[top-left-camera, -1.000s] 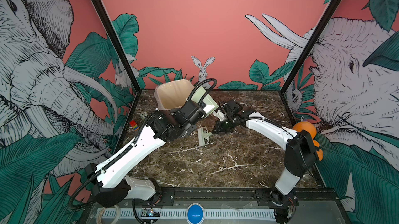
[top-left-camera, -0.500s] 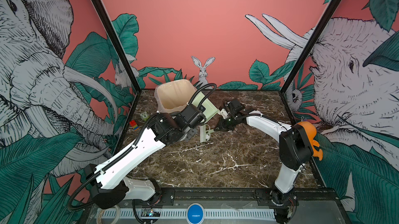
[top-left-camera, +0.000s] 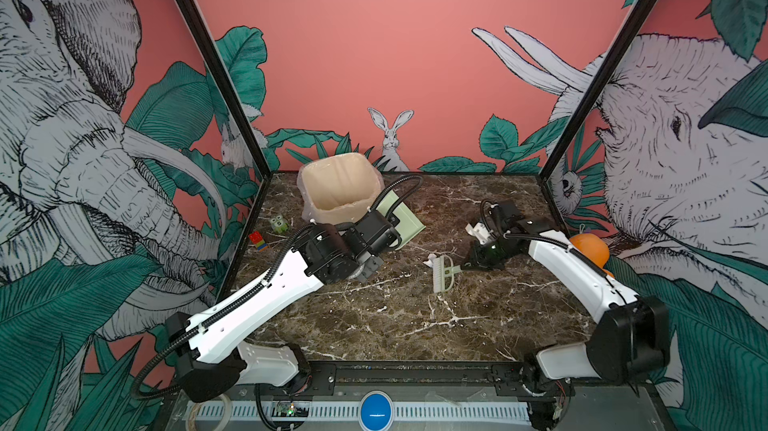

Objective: Sweep away the paper scraps from the table

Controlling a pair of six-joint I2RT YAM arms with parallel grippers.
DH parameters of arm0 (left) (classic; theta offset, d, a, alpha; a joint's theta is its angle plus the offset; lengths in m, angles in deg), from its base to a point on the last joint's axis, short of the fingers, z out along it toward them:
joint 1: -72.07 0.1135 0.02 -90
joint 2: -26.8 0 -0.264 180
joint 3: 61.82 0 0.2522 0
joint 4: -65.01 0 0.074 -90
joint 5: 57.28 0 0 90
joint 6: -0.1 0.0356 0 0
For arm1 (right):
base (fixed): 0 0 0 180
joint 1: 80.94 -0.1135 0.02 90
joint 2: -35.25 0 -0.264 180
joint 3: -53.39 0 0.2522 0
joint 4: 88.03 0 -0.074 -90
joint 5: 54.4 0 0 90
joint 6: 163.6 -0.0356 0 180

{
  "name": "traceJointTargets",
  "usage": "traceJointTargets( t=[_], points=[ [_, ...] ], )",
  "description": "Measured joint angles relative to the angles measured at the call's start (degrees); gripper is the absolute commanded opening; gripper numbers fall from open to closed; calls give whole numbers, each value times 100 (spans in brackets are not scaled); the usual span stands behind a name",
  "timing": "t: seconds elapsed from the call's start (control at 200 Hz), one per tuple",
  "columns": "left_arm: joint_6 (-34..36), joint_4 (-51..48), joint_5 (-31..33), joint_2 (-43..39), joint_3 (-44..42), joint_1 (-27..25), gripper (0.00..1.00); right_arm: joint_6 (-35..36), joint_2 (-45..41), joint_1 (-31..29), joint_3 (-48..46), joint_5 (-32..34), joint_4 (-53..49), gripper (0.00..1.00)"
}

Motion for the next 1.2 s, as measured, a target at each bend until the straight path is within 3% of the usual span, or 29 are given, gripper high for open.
traceJointTargets(
  t=[0.305, 0.795, 1.201],
  points=[
    [-376, 409, -645, 7, -1126, -310, 0, 763, 111, 22, 1429, 857, -1091, 0],
    [-638, 1488, -1768, 483, -2452, -391, 0, 1790, 2358, -802, 3574, 2651, -1766, 0],
    [-579, 2437, -2149, 1252, -2837, -225, 0, 2070, 3211, -1346, 4498, 3220, -2155, 0]
  ],
)
